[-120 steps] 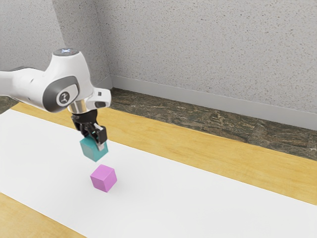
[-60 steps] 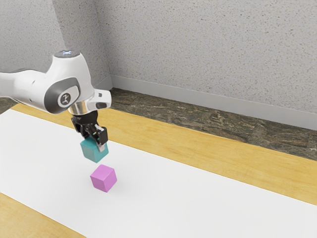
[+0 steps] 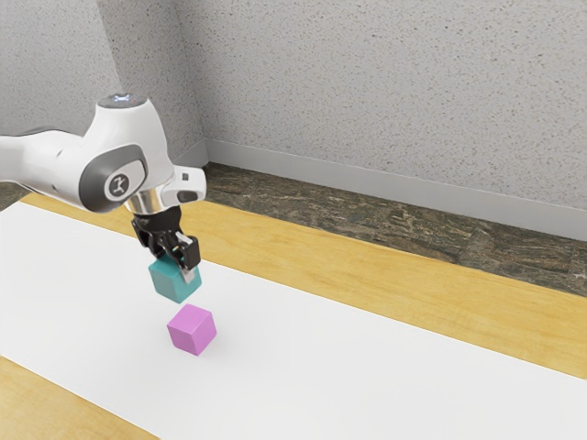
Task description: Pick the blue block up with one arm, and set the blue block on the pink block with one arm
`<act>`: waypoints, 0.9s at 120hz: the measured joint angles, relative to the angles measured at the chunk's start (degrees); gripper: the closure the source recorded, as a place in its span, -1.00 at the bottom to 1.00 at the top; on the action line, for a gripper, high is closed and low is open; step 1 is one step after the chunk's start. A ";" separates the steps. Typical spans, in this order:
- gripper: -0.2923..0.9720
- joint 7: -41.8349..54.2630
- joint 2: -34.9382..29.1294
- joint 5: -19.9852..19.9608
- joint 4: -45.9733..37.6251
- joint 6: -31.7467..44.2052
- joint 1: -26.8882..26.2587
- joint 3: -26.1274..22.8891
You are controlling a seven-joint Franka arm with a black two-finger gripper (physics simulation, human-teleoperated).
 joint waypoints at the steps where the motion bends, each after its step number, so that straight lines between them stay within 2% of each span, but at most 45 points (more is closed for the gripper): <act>1: -0.02 -0.02 -0.04 0.00 -0.03 0.00 -0.01 -0.01; 48: -0.02 -0.55 -0.25 0.04 -0.51 0.02 -0.08 -0.16; 73: -0.31 -0.37 -0.27 -0.24 -0.55 -0.05 -0.02 -0.13; 94: -0.44 -0.19 -0.07 -0.33 -0.36 -0.12 0.01 -0.10; 102: -0.47 0.02 1.11 -0.31 3.22 -1.14 0.37 -2.27; 108: -0.48 0.54 1.65 -0.21 11.16 -4.19 -0.60 -4.64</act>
